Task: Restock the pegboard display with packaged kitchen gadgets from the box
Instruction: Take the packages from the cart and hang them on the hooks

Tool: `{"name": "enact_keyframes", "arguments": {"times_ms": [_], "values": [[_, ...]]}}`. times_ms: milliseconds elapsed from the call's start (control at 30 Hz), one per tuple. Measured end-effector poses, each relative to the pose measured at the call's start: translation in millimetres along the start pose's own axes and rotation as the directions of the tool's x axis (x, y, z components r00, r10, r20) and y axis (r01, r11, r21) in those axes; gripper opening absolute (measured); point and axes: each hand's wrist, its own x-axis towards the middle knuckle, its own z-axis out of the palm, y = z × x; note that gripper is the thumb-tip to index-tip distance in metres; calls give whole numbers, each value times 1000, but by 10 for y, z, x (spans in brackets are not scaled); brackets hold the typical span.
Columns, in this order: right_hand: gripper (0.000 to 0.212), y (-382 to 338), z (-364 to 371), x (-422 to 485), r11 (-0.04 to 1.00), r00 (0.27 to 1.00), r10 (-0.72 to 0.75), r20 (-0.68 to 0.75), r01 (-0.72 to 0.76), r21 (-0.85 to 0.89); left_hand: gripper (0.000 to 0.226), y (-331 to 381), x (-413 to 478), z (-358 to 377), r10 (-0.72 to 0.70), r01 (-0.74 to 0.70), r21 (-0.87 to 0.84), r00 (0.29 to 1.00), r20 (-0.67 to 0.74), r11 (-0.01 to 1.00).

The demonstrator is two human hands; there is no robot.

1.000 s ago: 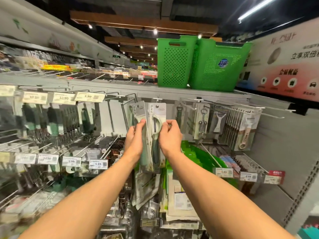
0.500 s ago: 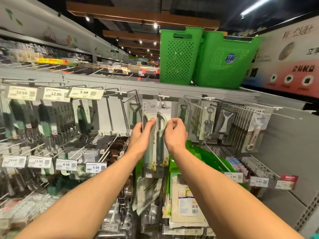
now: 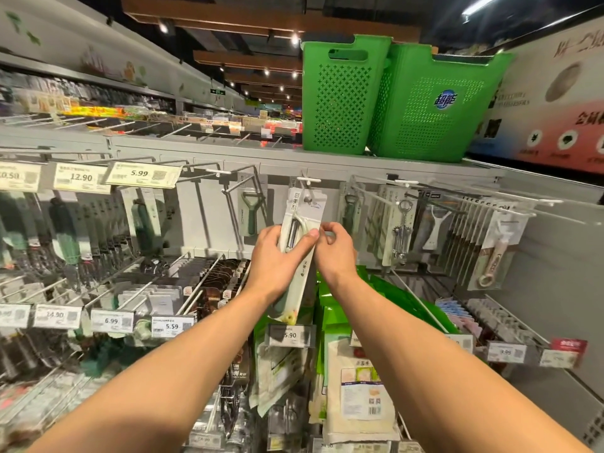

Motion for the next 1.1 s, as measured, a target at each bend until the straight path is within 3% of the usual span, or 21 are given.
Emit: {"name": "enact_keyframes", "arguments": {"times_ms": [67, 200, 367, 467, 667, 867, 1100], "values": [[15, -20, -21, -2, 1000, 999, 12, 32, -13, 23, 60, 17, 26, 6, -30, 30, 44, 1000, 3, 999], [10, 16, -4, -29, 999, 1000, -2, 18, 1, 34, 72, 95, 36, 20, -110, 101, 134, 992, 58, 986], [34, -5, -18, -126, 996, 999, -43, -25, 45, 83, 49, 18, 1, 14, -203, 203, -15, 979, 28, 979], [37, 42, -16, -178, 993, 995, -97, 11, 96, 68, 24, -76, 54, -43, -168, 168, -65, 986, 7, 984], [27, 63, 35, -84, 988, 992, -125, -19, 126, 84, 27, -207, 234, 15, -56, 55, -34, 998, -24, 998], [23, 179, 206, 398, 989, 997, -62, -37, 66, 129, 23, -373, 613, 195, -68, 65, -43, 996, -53, 997], [8, 313, 504, 1100, 942, 985, 166, -48, -144, 305, 23, -676, 1220, 427, -130, 131, 9, 991, -44, 991]]}}
